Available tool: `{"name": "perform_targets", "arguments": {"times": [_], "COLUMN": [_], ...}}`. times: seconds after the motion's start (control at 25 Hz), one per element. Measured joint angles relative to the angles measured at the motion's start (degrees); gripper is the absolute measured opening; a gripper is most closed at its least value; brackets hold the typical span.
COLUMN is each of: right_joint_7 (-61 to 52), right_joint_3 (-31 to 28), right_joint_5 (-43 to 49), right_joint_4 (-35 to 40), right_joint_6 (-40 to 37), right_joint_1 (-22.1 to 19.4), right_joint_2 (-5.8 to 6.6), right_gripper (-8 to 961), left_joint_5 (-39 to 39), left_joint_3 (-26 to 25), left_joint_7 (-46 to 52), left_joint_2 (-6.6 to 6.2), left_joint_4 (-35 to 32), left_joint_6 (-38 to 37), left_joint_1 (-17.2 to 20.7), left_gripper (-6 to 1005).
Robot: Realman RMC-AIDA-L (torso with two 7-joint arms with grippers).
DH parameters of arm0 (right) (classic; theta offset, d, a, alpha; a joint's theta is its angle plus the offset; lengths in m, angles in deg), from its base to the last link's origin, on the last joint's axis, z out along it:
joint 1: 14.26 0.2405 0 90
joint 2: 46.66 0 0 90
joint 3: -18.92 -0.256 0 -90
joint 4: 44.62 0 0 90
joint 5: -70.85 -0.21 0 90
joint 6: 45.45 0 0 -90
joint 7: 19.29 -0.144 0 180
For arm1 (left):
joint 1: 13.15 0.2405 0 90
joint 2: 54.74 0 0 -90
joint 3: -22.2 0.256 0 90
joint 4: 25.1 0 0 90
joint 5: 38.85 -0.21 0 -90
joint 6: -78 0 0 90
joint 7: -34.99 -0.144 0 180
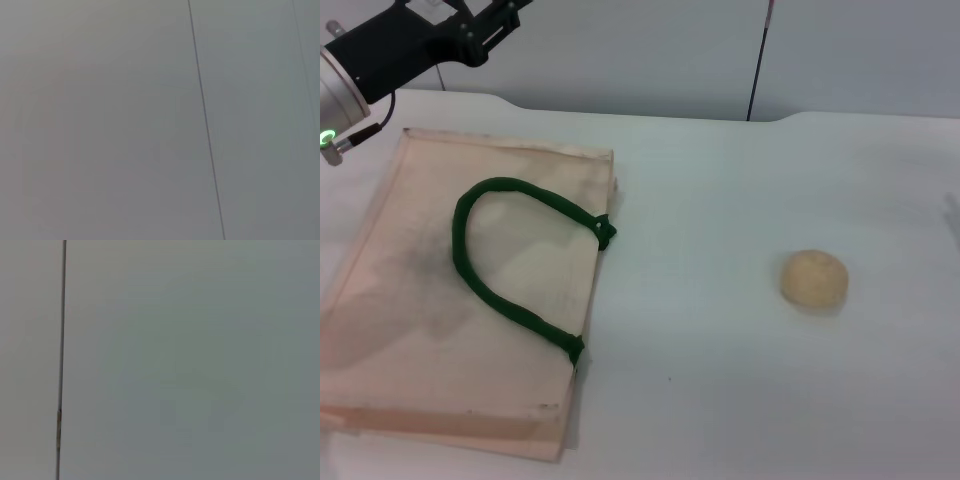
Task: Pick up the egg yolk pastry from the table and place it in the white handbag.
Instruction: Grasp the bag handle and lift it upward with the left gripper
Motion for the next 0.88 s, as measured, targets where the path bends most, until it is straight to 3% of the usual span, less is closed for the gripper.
{"name": "perform_targets", "arguments": {"times": [0.36,0.88], "right_joint_7": [0.00,-0.70], "right_joint_3": [0.04,0.79], "right_joint_5": [0.13,0.22], "right_joint_4": [0.54,0.51], "right_joint_6": [-0.07,0.24], "right_joint_1": [0.00,0.14], "right_joint_2": [0.08,0.17], "right_gripper": [576,576], "left_joint_5": [-4.86,-7.28], "left_joint_3": [0.34,0.81], "left_joint_7": [5.13,11.02], "left_joint_2": [0.02,0.35], "left_joint_4": [-1.61,-8.62], "left_joint_6": [-3.48,-3.35], "left_joint_1": [-0.76,2.09], "left_gripper": [434,376]}}
